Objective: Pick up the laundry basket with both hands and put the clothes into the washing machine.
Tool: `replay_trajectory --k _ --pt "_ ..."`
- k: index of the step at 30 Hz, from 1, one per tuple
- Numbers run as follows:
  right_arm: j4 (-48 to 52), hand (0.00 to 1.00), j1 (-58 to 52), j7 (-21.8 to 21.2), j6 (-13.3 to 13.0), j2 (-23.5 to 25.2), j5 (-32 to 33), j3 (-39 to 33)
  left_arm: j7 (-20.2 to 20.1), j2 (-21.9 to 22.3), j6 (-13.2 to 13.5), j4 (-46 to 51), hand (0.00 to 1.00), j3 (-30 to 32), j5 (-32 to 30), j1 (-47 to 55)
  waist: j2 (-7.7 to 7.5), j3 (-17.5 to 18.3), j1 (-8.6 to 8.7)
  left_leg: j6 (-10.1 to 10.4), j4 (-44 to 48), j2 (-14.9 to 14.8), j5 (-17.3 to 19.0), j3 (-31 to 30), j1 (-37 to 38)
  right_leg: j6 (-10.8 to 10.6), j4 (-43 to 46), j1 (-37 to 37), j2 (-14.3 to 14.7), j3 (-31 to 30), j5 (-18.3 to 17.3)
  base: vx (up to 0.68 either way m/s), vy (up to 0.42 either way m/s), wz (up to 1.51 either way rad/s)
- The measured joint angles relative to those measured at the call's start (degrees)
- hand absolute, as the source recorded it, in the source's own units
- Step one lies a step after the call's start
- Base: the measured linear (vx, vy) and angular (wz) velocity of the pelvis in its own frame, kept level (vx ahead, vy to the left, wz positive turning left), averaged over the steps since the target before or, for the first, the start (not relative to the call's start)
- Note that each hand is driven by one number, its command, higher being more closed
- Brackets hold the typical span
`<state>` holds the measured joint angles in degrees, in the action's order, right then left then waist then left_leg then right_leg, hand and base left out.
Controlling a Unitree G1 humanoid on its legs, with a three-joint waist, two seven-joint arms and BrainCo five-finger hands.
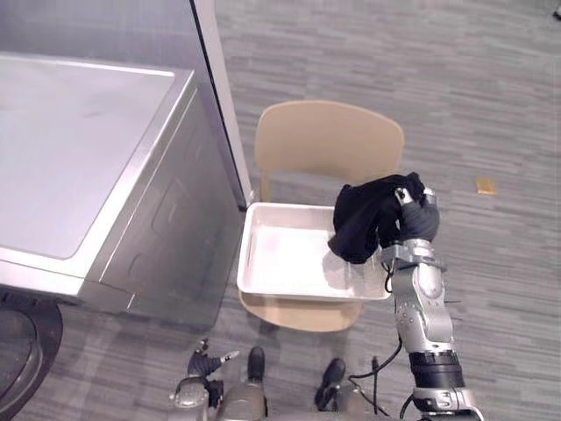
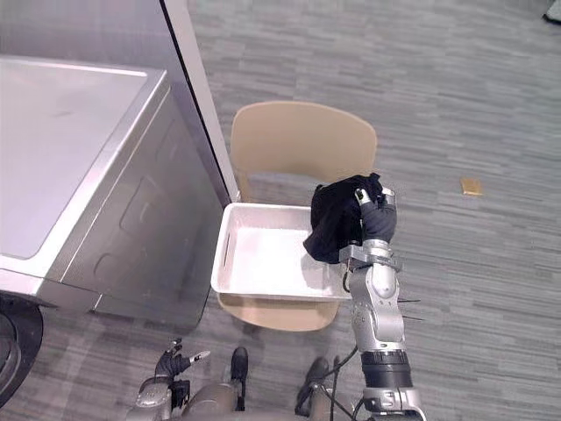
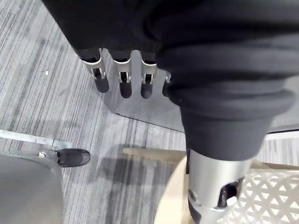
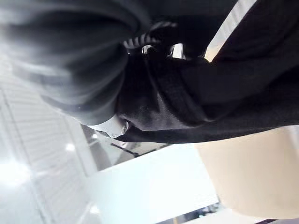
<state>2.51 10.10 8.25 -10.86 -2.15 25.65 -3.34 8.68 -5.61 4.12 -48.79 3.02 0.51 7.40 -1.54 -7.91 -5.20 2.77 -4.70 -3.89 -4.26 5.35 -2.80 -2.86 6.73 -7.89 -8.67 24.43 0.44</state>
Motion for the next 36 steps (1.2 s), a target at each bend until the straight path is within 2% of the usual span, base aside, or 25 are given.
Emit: replay_trajectory --k 3,5,6,8,9,11,12,13,14,15,16,17,18,19,21,22,23,24,26,28,29,30,31,34,36 --pt "1.7 1.00 -1.2 -2.0 -0.1 0.2 2.6 1.3 0.0 0.0 0.1 1.1 0.00 0.0 0.0 0.7 0.01 0.3 -0.12 -0.2 2.1 0.2 1.2 0.4 0.4 -0.5 2.5 -0.1 -0.2 -1.8 -0.7 0.00 0.017 -0.11" --pt "2.8 1.00 -1.5 -2.4 -0.1 0.4 3.2 1.7 0.0 0.2 0.1 1.7 0.00 0.0 0.1 0.4 0.10 0.3 0.18 -0.7 3.8 0.6 1.9 -0.4 -0.8 -1.9 7.3 -1.9 -1.0 -7.3 -2.1 -0.06 0.024 0.27" --pt "4.2 1.00 -1.6 -2.4 -0.1 0.5 3.2 1.5 0.0 0.2 0.2 3.3 0.00 0.0 0.2 0.1 -0.02 0.2 0.61 -1.2 5.5 0.8 2.2 -1.6 -2.4 -4.4 11.5 -3.1 -1.3 -14.0 -4.9 -0.10 0.005 0.83" --pt "6.2 1.00 -1.6 -2.4 -0.7 0.6 3.2 1.4 0.1 -0.1 0.5 6.7 0.00 0.3 1.2 0.0 -0.55 0.2 1.30 -1.2 8.3 1.8 2.1 -5.6 -4.0 -4.0 24.3 -4.3 -2.4 -19.7 -11.4 -0.05 -0.121 1.24" --pt "7.8 1.00 -1.5 -2.4 -1.4 0.6 3.2 1.7 0.3 0.2 0.7 9.5 0.00 0.8 1.4 0.2 -1.15 0.5 0.96 -1.2 11.3 2.7 2.1 -7.7 -6.4 -4.8 30.2 -3.4 -2.7 -22.6 -13.5 -0.07 -0.264 1.38" --pt "10.1 1.00 -0.2 -2.4 -2.0 0.7 3.0 3.4 0.9 0.9 0.8 14.6 0.00 1.6 1.9 0.7 -1.32 0.6 0.11 -1.1 15.2 3.4 2.1 -9.4 -10.2 -5.3 30.4 -1.6 -1.8 -26.1 -17.0 -0.16 -0.255 1.00" --pt "11.1 1.00 1.0 -2.2 -2.4 0.7 3.0 4.3 1.7 1.9 1.0 19.7 0.00 1.5 2.6 1.4 -1.05 0.4 -1.39 -1.1 18.1 3.1 2.1 -9.8 -13.0 -4.8 26.5 0.1 -0.6 -26.0 -20.1 -0.18 -0.201 0.53" --pt "11.9 1.00 1.2 -2.1 -2.4 0.6 3.0 4.4 1.8 2.5 1.3 22.6 0.00 1.0 3.4 1.7 -0.83 0.4 -2.35 -0.7 18.9 2.6 1.8 -10.0 -14.0 -4.2 24.2 1.1 0.1 -24.9 -21.7 -0.26 -0.259 0.53" --pt "13.5 1.00 1.2 -2.1 -2.5 0.4 3.0 4.4 1.9 3.5 1.7 26.6 0.00 -0.1 3.9 2.7 0.00 0.4 -3.55 0.5 19.7 1.8 1.1 -11.3 -15.7 -2.1 21.9 1.9 1.4 -22.4 -23.6 -0.32 -0.266 0.69" --pt "14.9 1.00 1.3 -2.0 -3.0 -0.4 3.0 4.5 2.2 5.3 2.1 30.6 0.00 -2.0 4.8 4.0 2.60 0.2 -2.99 2.5 18.5 0.2 -0.9 -14.4 -17.1 -0.6 22.2 1.3 3.7 -19.1 -23.4 -0.43 -0.293 1.05" --pt "14.9 1.00 1.6 -1.6 -3.6 -0.9 3.0 4.4 2.5 6.3 2.8 33.4 0.00 -4.1 6.4 4.8 3.59 0.1 -2.21 1.8 13.8 -0.6 -2.6 -15.6 -16.7 1.1 22.3 0.8 4.6 -16.1 -23.0 -0.39 -0.213 1.18" --pt "14.9 1.00 1.7 -1.2 -3.6 -1.0 2.9 4.2 2.5 6.6 2.8 34.4 0.00 -4.9 6.8 5.2 3.82 0.0 -1.87 0.7 11.9 -1.5 -0.9 -14.5 -16.5 1.9 21.7 0.8 4.4 -14.5 -22.7 -0.37 -0.158 1.30" --pt "14.9 1.00 2.0 -0.7 -3.8 -1.3 2.8 3.6 2.4 6.7 2.8 35.8 0.00 -6.3 7.3 5.0 3.19 -0.4 -1.18 -2.3 10.2 -2.2 2.2 -10.4 -16.8 3.7 20.4 0.8 3.4 -11.4 -21.8 -0.35 -0.127 1.03" --pt "14.9 1.00 2.4 -0.7 -3.8 -1.5 2.7 3.4 2.4 6.7 2.9 36.9 0.00 -6.9 7.4 5.1 2.74 -0.7 -1.16 -2.3 10.8 -2.1 2.1 -8.5 -16.8 4.1 20.4 0.5 2.6 -10.5 -21.3 -0.31 -0.115 1.15" --pt "15.9 1.00 3.3 -0.7 -3.9 -2.2 1.3 3.5 1.7 6.4 3.3 42.6 0.00 -8.4 7.4 5.4 2.70 -0.6 -0.01 -2.3 19.5 -1.1 2.3 -4.3 -16.7 4.0 17.9 0.2 0.3 -6.5 -17.8 -0.22 -0.074 0.93" --pt "16.5 1.00 3.3 -0.7 -3.9 -2.2 1.1 3.6 1.3 6.4 3.8 44.1 0.00 -8.7 7.4 5.4 2.84 -0.5 -0.05 -2.4 22.0 -1.4 2.4 -3.9 -16.3 4.0 17.0 0.0 0.2 -5.7 -16.9 -0.21 0.006 0.73" --pt "17.6 1.00 3.4 -0.8 -3.9 -2.2 0.7 3.9 1.1 6.0 5.0 47.0 0.00 -9.7 7.4 5.2 3.97 0.2 0.01 -1.3 26.4 -2.2 4.6 -3.5 -15.1 4.0 15.6 -0.6 0.2 -4.5 -15.4 -0.16 0.086 0.59" --pt "17.7 1.00 3.4 -1.0 -4.0 -2.0 0.7 3.8 0.0 5.6 6.2 48.5 0.00 -10.3 7.3 4.6 4.19 0.3 0.36 -1.0 27.7 -3.0 7.6 -3.5 -12.2 3.6 14.3 -0.6 0.0 -3.4 -14.2 -0.19 0.112 0.54" --pt "17.6 1.00 3.4 -1.2 -3.9 -1.6 0.8 3.9 -1.1 4.5 7.2 49.6 0.00 -11.7 7.3 3.6 4.67 0.6 1.26 0.0 25.1 -3.9 9.9 -3.3 -7.2 2.9 12.5 -0.2 -0.2 -2.5 -12.6 -0.12 0.148 0.37" --pt "17.6 1.00 3.4 -2.4 -3.9 -1.6 0.9 3.8 -1.4 3.7 7.4 50.5 0.00 -13.9 7.0 2.6 4.99 0.9 1.89 0.3 18.7 -4.0 10.3 -1.8 -4.2 1.7 11.4 -0.2 -0.1 -2.1 -11.4 -0.10 0.181 0.23" --pt "17.6 1.00 3.5 -3.3 -3.8 -1.6 0.9 4.0 -1.8 3.2 7.4 51.0 0.00 -15.0 5.9 2.2 5.19 2.0 2.86 1.1 14.5 -4.0 9.8 -1.7 -3.1 1.1 9.9 -0.3 0.4 -1.6 -10.2 -0.07 0.190 0.23" --pt "17.6 1.00 3.6 -4.2 -3.8 -1.1 1.1 4.6 -2.4 2.7 7.5 51.3 0.00 -16.7 4.7 1.1 5.06 3.4 3.29 2.9 9.3 -3.7 8.3 -1.8 -2.1 0.6 7.8 -0.4 0.7 -1.0 -8.5 -0.06 0.210 0.24" --pt "17.5 1.00 4.1 -5.2 -3.8 -0.5 1.7 5.9 -2.4 1.3 7.5 51.3 0.00 -18.6 3.0 -0.9 4.23 3.9 3.45 2.4 7.8 -2.9 7.2 -1.7 -1.8 0.4 6.4 -0.2 0.6 -1.1 -7.0 -0.03 0.169 0.15" --pt "16.7 1.00 6.7 -6.4 -3.7 -0.4 2.9 11.8 -2.3 0.1 7.5 51.3 0.00 -21.2 -0.4 -4.5 3.84 4.2 3.72 1.9 7.1 -1.9 6.7 -1.2 -0.2 -0.3 3.2 2.1 0.4 -2.5 -4.8 -0.04 0.135 -0.04" --pt "16.6 1.00 10.7 -8.6 -3.5 0.2 4.8 19.5 -2.1 -0.2 7.6 50.8 0.00 -24.5 -4.4 -8.5 3.71 5.3 4.34 1.4 6.0 -1.5 6.1 -0.6 1.1 -0.8 0.6 3.7 0.6 -3.2 -3.1 -0.05 0.081 -0.13"
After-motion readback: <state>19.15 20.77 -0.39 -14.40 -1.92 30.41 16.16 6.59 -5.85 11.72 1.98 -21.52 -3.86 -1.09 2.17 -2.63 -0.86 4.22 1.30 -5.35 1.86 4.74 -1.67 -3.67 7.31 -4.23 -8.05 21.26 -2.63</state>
